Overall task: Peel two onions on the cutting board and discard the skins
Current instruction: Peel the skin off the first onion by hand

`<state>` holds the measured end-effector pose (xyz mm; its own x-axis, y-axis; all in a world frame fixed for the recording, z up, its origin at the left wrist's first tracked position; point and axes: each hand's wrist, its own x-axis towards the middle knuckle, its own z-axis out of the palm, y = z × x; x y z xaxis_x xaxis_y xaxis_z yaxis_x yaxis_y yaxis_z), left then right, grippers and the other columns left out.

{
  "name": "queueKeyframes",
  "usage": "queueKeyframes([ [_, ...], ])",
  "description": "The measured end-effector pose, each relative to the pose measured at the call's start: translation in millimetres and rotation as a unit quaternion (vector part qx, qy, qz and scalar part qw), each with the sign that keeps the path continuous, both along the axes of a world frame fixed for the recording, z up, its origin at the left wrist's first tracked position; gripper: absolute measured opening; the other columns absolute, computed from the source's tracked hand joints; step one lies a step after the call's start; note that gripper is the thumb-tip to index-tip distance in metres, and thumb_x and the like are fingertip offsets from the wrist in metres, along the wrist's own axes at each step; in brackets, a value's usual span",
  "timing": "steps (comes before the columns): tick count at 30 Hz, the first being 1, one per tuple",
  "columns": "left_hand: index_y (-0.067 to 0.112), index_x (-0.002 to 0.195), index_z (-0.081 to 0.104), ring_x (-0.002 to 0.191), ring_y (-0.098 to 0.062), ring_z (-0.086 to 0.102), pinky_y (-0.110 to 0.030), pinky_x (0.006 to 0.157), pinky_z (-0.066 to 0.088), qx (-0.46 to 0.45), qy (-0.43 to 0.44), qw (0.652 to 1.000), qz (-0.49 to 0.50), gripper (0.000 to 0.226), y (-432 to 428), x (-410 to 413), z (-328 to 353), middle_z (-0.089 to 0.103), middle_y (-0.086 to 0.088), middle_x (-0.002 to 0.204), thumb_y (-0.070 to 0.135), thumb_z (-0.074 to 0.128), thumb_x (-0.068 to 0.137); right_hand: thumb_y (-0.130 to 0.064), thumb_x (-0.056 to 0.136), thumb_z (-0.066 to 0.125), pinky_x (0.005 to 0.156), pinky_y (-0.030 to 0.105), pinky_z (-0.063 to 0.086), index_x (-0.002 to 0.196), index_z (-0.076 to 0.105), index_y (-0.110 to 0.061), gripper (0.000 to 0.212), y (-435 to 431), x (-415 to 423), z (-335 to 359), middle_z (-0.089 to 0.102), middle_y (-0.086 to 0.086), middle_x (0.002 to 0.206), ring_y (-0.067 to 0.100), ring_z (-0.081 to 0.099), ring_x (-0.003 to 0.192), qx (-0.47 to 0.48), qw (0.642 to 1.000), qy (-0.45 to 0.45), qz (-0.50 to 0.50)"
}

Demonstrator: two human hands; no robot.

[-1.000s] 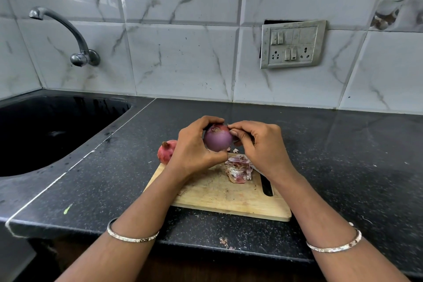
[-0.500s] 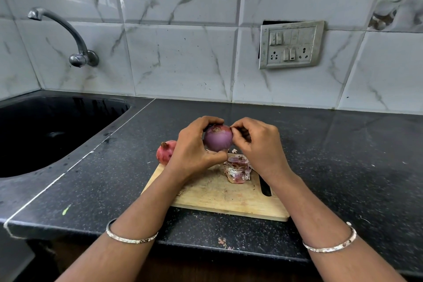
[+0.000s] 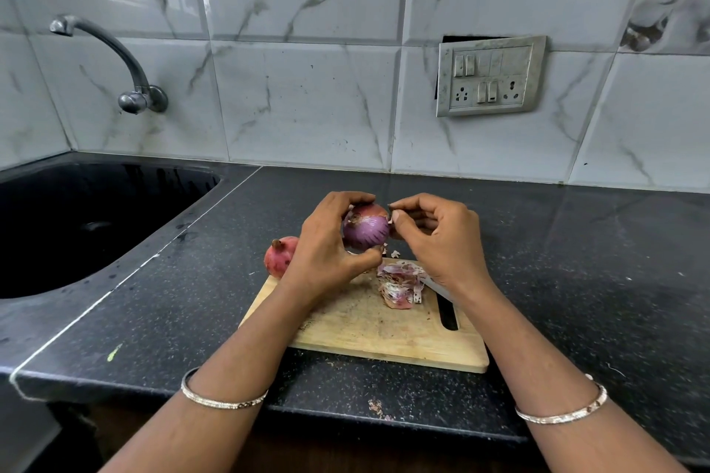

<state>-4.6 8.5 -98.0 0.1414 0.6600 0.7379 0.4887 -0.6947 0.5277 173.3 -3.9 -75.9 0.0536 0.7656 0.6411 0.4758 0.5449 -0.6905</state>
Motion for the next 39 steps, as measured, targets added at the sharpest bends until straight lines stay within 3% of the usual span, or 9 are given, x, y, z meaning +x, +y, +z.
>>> queueKeyframes([
  [4, 0.018, 0.127, 0.060, 0.110, -0.007, 0.059, -0.039, 0.086, 0.059, 0.002, 0.005, 1.000, 0.004, 0.062, -0.9, -0.1, 0.3, 0.059, 0.007, 0.119, 0.022, 0.078, 0.068, -0.016, 0.091, 0.059, 0.065, 0.044, 0.059, 0.081, 0.072, -0.017, 0.017, 2.1, 1.5, -0.2, 0.069, -0.005, 0.067, 0.014, 0.069, 0.067, -0.011, 1.000, 0.019, -0.013],
  [8, 0.017, 0.128, 0.060, 0.108, -0.006, 0.058, -0.035, 0.088, 0.058, 0.003, 0.014, 1.000, 0.008, 0.062, -1.4, 0.0, 1.7, 0.059, 0.006, 0.120, 0.025, 0.078, 0.069, -0.025, 0.091, 0.042, 0.057, 0.032, 0.035, 0.077, 0.059, -0.018, 0.023, 4.1, 3.6, -5.1, 0.053, -0.010, 0.057, 0.006, 0.049, 0.054, -0.010, 0.999, -0.023, -0.027],
  [12, 0.017, 0.129, 0.059, 0.108, -0.003, 0.056, -0.032, 0.089, 0.056, 0.002, 0.016, 1.000, 0.012, 0.065, -1.4, -0.3, 1.3, 0.059, 0.007, 0.120, 0.027, 0.079, 0.068, -0.053, 0.107, 0.024, 0.063, 0.034, 0.046, 0.084, 0.060, -0.020, 0.054, 3.4, 1.3, -6.3, 0.065, -0.008, 0.073, 0.009, 0.062, 0.069, -0.033, 0.993, -0.100, -0.051],
  [14, 0.018, 0.130, 0.059, 0.109, -0.003, 0.057, -0.035, 0.088, 0.058, -0.004, 0.013, 1.000, 0.009, 0.067, -1.3, -0.6, 0.7, 0.060, 0.007, 0.121, 0.027, 0.081, 0.067, -0.044, 0.109, 0.032, 0.066, 0.036, 0.047, 0.087, 0.059, -0.022, 0.042, 5.6, 2.9, -7.7, 0.066, -0.007, 0.079, 0.015, 0.064, 0.075, -0.009, 0.989, -0.131, -0.065],
  [16, 0.019, 0.131, 0.058, 0.110, -0.003, 0.057, -0.035, 0.089, 0.058, -0.007, 0.013, 1.000, 0.008, 0.069, -1.3, -0.7, 0.3, 0.061, 0.008, 0.121, 0.026, 0.081, 0.066, -0.018, 0.107, 0.042, 0.071, 0.036, 0.049, 0.101, 0.059, -0.023, 0.018, 8.0, 4.0, -8.8, 0.064, -0.007, 0.087, 0.015, 0.063, 0.084, 0.001, 0.989, -0.135, -0.057],
  [18, 0.019, 0.132, 0.058, 0.111, -0.001, 0.057, -0.033, 0.090, 0.057, -0.012, 0.010, 1.000, 0.008, 0.071, -2.1, -1.0, 0.7, 0.062, 0.008, 0.122, 0.024, 0.083, 0.066, -0.001, 0.096, 0.051, 0.075, 0.027, 0.047, 0.116, 0.057, -0.022, 0.030, 6.9, 3.1, -7.9, 0.062, -0.007, 0.096, 0.010, 0.061, 0.092, -0.002, 0.992, -0.125, -0.020],
  [22, 0.019, 0.134, 0.056, 0.112, 0.002, 0.059, -0.024, 0.091, 0.055, -0.025, 0.005, 1.000, 0.004, 0.074, -1.9, -0.6, 1.0, 0.063, 0.009, 0.122, 0.018, 0.086, 0.066, -0.019, 0.092, 0.072, 0.076, 0.017, 0.048, 0.112, 0.068, -0.021, 0.021, 3.1, -0.4, -2.4, 0.067, -0.010, 0.103, 0.003, 0.063, 0.094, 0.053, 0.992, -0.115, 0.013],
  [30, 0.018, 0.137, 0.054, 0.113, 0.005, 0.058, -0.006, 0.092, 0.042, -0.037, 0.028, 0.999, -0.002, 0.080, -1.7, -0.8, 0.7, 0.064, 0.009, 0.124, 0.015, 0.088, 0.064, -0.016, 0.086, 0.080, 0.070, 0.034, 0.058, 0.101, 0.081, -0.019, 0.015, 6.1, 0.1, -4.2, 0.073, -0.008, 0.094, 0.008, 0.068, 0.090, 0.113, 0.987, -0.114, 0.023],
  [39, 0.017, 0.137, 0.053, 0.112, -0.002, 0.060, -0.015, 0.097, 0.049, -0.025, 0.052, 0.998, -0.003, 0.081, -2.7, -1.4, 1.5, 0.064, 0.006, 0.125, 0.018, 0.087, 0.063, -0.006, 0.084, 0.080, 0.070, 0.025, 0.057, 0.094, 0.082, -0.011, 0.011, 5.4, -1.2, -4.1, 0.074, -0.002, 0.087, 0.008, 0.069, 0.079, 0.110, 0.989, -0.093, 0.027],
])
